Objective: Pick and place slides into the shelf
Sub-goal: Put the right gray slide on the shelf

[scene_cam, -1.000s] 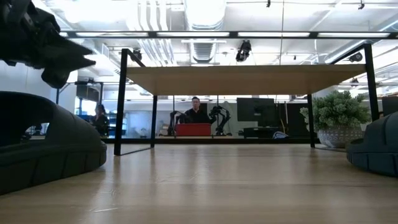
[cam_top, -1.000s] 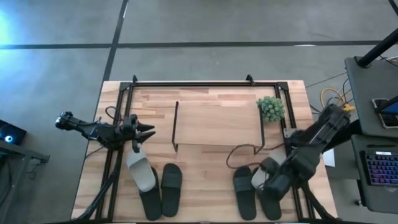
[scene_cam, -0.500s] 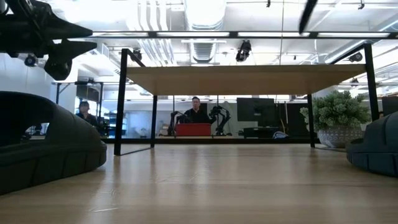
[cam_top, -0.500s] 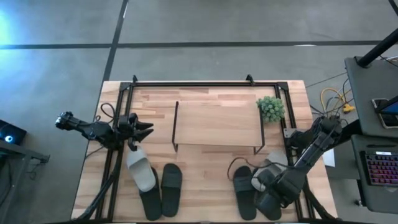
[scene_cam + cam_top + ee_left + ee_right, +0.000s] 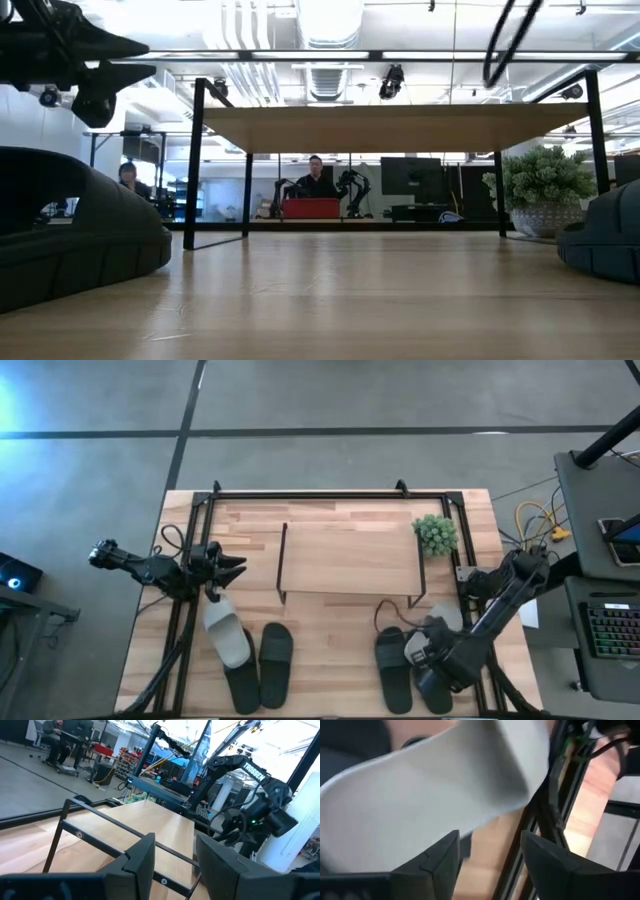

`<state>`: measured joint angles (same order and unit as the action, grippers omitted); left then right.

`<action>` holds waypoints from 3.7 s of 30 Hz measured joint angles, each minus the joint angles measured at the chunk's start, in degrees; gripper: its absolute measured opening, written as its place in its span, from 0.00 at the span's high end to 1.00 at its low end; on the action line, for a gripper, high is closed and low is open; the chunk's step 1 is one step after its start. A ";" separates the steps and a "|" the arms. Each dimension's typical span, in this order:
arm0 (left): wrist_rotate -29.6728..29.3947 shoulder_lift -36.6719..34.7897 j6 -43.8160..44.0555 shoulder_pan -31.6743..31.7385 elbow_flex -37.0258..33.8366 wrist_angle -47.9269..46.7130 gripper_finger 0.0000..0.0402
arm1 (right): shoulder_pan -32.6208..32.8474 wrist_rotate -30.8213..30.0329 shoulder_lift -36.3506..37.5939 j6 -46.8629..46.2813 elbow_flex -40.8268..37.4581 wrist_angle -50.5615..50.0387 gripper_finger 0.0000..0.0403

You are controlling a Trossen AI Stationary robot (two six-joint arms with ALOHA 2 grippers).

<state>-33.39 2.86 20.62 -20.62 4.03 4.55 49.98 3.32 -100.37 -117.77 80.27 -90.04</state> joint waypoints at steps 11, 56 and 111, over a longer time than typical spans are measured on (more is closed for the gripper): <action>-0.02 0.06 -0.05 0.01 0.00 1.05 0.68 | -0.63 2.80 0.03 -11.35 -10.22 0.00 0.52; -0.05 0.01 0.00 0.02 0.00 4.57 0.68 | 2.56 -6.15 0.16 -1.90 -3.06 0.14 0.97; -0.01 0.00 0.00 0.02 -0.63 4.59 0.68 | -34.62 -56.72 0.12 22.83 0.32 0.26 0.97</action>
<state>-33.40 2.86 20.62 -20.60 3.40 9.15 15.36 -53.40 -100.25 -94.94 80.58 -89.78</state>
